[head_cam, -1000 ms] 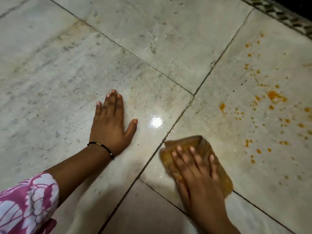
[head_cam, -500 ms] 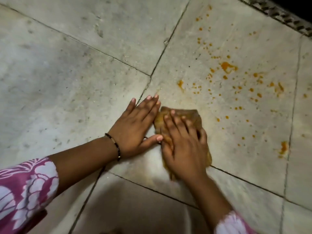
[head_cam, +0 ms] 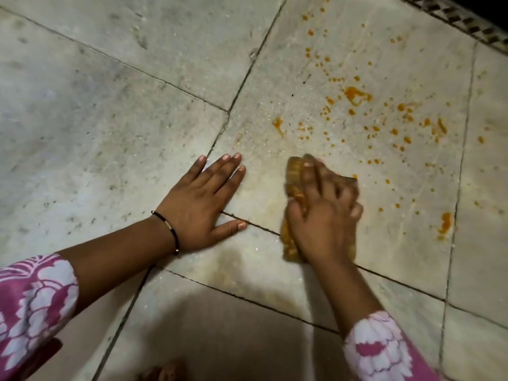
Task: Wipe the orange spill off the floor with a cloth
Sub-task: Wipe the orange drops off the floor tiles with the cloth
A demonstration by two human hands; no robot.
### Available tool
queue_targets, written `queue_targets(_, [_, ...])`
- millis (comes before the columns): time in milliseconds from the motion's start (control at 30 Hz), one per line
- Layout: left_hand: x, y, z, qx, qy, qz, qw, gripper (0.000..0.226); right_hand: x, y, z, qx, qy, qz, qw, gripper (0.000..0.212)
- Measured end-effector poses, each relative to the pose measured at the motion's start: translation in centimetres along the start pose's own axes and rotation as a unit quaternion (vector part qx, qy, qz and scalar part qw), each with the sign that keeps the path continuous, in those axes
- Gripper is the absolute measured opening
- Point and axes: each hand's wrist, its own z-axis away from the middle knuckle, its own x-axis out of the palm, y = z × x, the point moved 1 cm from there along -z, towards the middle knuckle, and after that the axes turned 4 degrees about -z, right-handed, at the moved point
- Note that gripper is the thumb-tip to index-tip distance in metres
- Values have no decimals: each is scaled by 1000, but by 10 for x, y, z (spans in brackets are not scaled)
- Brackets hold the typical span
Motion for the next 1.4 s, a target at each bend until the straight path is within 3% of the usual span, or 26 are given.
queue_targets(100, [-2, 1, 0, 0, 4, 7, 1000, 88, 5, -17, 49, -98, -8, 8, 995, 67])
queue_targets(167, [-1, 0, 0, 2, 6, 5, 1000, 88, 4, 6, 84, -108, -24, 7, 994, 68])
queue_targets(300, [0, 1, 0, -1, 4, 7, 1000, 88, -7, 65, 74, -11, -3, -7, 1000, 65])
queue_targets(400, [-1, 1, 1, -6, 6, 10, 1000, 89, -12, 55, 18, 39, 26, -23, 999, 64])
queue_targets(467, [-2, 1, 2, -8, 15, 26, 1000, 92, -8, 20, -9, -19, 23, -25, 999, 61])
queue_targets(600, [-10, -2, 4, -13, 71, 140, 987, 88, 2, -46, 13, -230, -32, -9, 973, 58])
queue_targets(700, [-12, -5, 6, -23, 92, 183, 979, 81, -3, -23, 66, -275, -84, 1, 958, 61])
queue_targets(800, [-7, -6, 6, -22, 78, 170, 982, 80, -11, 41, 96, -241, -84, 1, 967, 63])
queue_targets(900, [-5, -5, 5, -18, 59, 132, 989, 76, -16, 76, 65, -87, -50, -3, 995, 61])
queue_targets(1000, [-3, -5, 5, -5, 27, 84, 996, 70, -15, 57, 4, 29, 20, -11, 999, 64])
queue_targets(1133, [-3, -6, 5, 1, 17, 61, 998, 69, -2, -6, -19, -33, 8, -13, 999, 64])
queue_targets(1267, [-3, -5, 3, 3, 24, 60, 998, 69, 7, -15, 52, -133, -27, 7, 991, 66])
queue_targets(1333, [-3, -4, 3, 2, 33, 55, 998, 68, 6, 17, 91, -115, -35, 10, 993, 67])
queue_targets(1400, [-4, -3, 4, 4, 32, 49, 998, 68, -1, 52, 107, -44, -27, -1, 999, 66])
